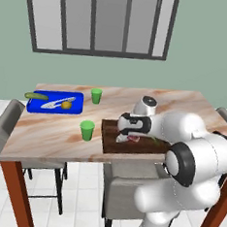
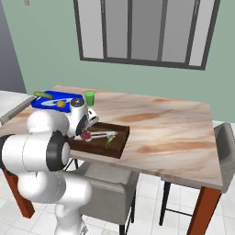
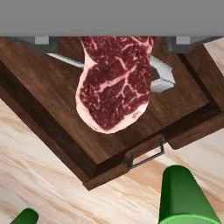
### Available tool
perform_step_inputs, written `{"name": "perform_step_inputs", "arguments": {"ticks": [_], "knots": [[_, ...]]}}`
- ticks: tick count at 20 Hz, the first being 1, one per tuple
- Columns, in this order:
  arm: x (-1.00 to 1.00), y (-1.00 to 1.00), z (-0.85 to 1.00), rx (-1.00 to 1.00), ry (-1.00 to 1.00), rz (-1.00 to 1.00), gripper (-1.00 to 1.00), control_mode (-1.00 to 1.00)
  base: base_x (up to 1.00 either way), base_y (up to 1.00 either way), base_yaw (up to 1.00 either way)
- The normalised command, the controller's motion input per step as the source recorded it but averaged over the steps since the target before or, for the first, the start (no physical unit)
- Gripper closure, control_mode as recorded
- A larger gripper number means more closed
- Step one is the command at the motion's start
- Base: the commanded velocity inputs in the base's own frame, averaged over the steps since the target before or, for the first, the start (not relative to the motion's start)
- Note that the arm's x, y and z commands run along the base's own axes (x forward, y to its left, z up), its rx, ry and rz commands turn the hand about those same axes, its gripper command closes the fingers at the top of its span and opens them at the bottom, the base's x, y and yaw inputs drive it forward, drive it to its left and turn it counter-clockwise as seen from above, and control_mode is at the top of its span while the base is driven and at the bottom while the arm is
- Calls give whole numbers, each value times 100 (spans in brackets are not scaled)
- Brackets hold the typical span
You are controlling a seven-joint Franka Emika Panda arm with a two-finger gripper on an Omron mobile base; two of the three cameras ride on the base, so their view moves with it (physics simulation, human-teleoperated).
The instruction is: Gather the cucumber and lemon from the fridge and place them on a tray on the dining counter. Then gather the steak and fish from the fridge and place them on the other tray.
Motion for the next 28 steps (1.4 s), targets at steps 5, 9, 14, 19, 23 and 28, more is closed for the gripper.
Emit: {"name": "perform_step_inputs", "arguments": {"ticks": [5,9,14,19,23,28], "knots": [[-32,-16,35,0,-8,0,-100,-100,0,0,0],[-32,-16,53,0,-6,2,-100,-100,0,0,0],[-41,-11,61,0,-5,0,-100,-100,0,0,0],[-49,-13,73,0,-1,0,-100,-100,0,0,0],[-59,-16,75,0,0,0,-100,-100,0,0,0],[-72,-18,72,0,0,-1,-100,-100,0,0,0]]}}
